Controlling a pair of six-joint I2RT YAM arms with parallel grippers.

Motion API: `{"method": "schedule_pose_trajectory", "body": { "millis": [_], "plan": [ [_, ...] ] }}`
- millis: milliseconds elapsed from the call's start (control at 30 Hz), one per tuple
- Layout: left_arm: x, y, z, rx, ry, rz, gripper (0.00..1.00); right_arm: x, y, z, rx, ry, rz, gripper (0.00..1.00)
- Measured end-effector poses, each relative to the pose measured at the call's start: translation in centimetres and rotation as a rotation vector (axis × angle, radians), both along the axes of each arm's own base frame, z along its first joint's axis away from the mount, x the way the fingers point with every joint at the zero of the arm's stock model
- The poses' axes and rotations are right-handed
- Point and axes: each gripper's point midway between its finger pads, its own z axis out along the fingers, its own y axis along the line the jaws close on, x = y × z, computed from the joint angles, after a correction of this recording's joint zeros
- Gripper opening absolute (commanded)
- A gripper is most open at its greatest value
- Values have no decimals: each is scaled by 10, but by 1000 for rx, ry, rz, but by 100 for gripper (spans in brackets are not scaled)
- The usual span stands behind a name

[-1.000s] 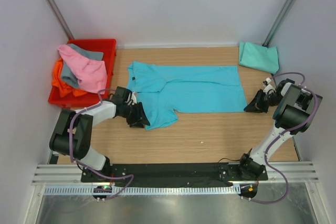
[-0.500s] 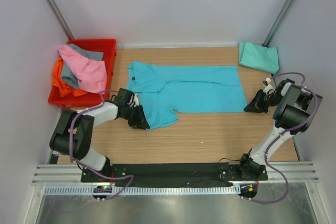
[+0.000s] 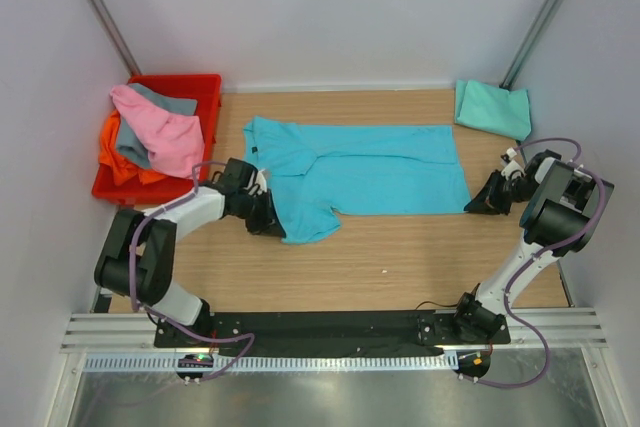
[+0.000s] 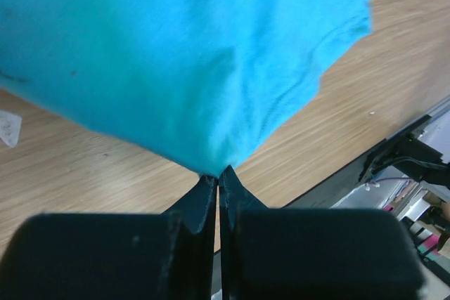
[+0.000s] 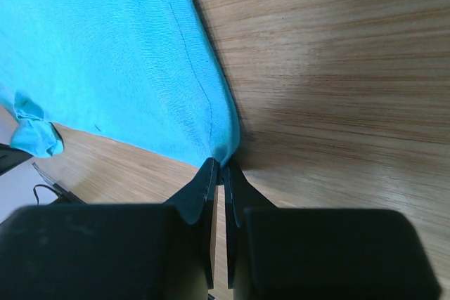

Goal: Fold and stack the t-shirts
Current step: Fold the tshirt

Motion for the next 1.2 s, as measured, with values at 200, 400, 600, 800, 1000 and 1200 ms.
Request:
{"method": "schedule_pose_trajectory", "body": {
  "millis": [200, 400, 600, 800, 1000, 1200],
  "plan": [
    [44, -3, 59, -81, -162, -6, 0, 3, 1, 18, -4, -35, 1, 6],
    [58, 12, 80, -97, -220, 18, 0, 23, -4, 76, -50, -190, 8, 6],
    [62, 15, 89, -103, -202, 6, 0, 33, -5, 110, -62, -276, 14, 5],
    [93, 16, 111, -143, -239, 14, 0, 38, -4, 119, -36, -290, 6, 5],
    [102, 14, 110, -140, -228, -1, 0, 47, -2, 121, -11, -292, -3, 5],
    [130, 16, 107, -130, -222, 7, 0, 81, 0, 126, -5, -319, 4, 5]
  ]
}}
